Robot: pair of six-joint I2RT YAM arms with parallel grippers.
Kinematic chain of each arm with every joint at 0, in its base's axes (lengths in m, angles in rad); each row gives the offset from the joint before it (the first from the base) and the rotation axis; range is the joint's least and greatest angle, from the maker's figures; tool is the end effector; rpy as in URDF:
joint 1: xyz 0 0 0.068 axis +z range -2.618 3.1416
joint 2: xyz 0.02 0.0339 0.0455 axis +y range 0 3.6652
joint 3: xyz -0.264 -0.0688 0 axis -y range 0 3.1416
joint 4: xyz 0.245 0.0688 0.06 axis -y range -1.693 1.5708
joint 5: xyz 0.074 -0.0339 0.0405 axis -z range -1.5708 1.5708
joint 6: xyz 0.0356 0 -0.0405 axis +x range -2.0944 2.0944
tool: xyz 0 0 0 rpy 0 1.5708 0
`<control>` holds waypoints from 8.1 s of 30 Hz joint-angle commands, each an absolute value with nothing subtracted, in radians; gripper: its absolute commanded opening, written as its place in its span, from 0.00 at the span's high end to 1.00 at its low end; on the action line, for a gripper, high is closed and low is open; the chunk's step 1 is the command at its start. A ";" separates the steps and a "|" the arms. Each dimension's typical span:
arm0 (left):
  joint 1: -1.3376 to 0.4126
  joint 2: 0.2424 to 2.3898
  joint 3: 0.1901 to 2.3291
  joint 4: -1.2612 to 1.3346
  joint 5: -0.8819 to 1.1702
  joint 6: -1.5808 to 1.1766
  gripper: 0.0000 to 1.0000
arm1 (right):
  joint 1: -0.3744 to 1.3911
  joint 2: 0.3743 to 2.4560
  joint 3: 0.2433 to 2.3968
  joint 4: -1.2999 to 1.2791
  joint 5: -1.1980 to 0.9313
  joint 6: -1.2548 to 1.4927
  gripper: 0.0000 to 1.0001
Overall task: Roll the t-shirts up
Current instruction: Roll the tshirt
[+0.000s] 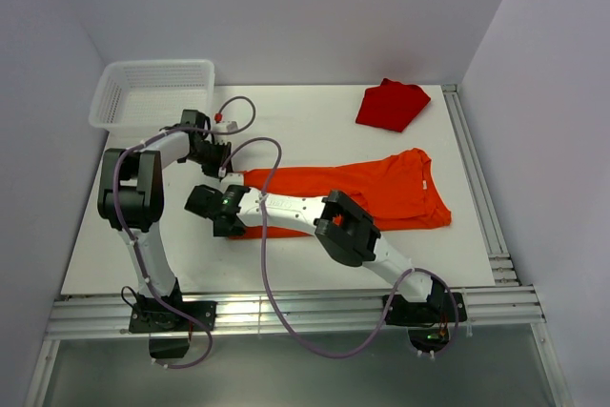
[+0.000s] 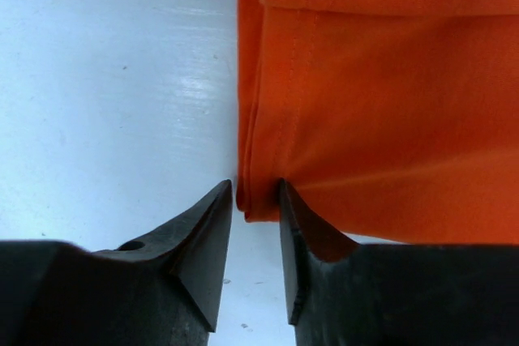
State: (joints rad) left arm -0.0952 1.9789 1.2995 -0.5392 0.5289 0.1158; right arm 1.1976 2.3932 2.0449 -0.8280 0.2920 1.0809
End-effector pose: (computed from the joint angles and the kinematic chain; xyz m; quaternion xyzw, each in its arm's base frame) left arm 0.3857 -0.0549 0.1502 0.1456 0.9402 -0.2556 0.1717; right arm 0.1939 0.4672 0.1661 -0.0281 0.9702 0.1164 0.2107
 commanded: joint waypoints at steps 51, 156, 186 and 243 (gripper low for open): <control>-0.279 1.868 1.408 -0.634 0.028 0.130 1.00 | 1.155 2.134 1.815 -0.618 0.258 1.029 0.98; -0.322 1.959 1.465 -0.658 0.350 0.132 0.82 | 1.072 1.967 1.474 -0.428 0.324 1.118 0.66; -0.327 2.045 1.476 -0.607 0.222 0.112 0.81 | 1.127 1.999 1.356 -0.420 0.299 1.213 0.95; -0.158 2.053 1.368 -0.580 0.563 0.058 0.96 | 1.195 2.272 1.793 -0.805 0.388 1.123 0.53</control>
State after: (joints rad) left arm -0.1493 2.0422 1.3781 -0.5922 0.5861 0.0643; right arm 1.1824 2.2314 1.7626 -0.7311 0.3969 1.1076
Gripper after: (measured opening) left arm 0.080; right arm 0.487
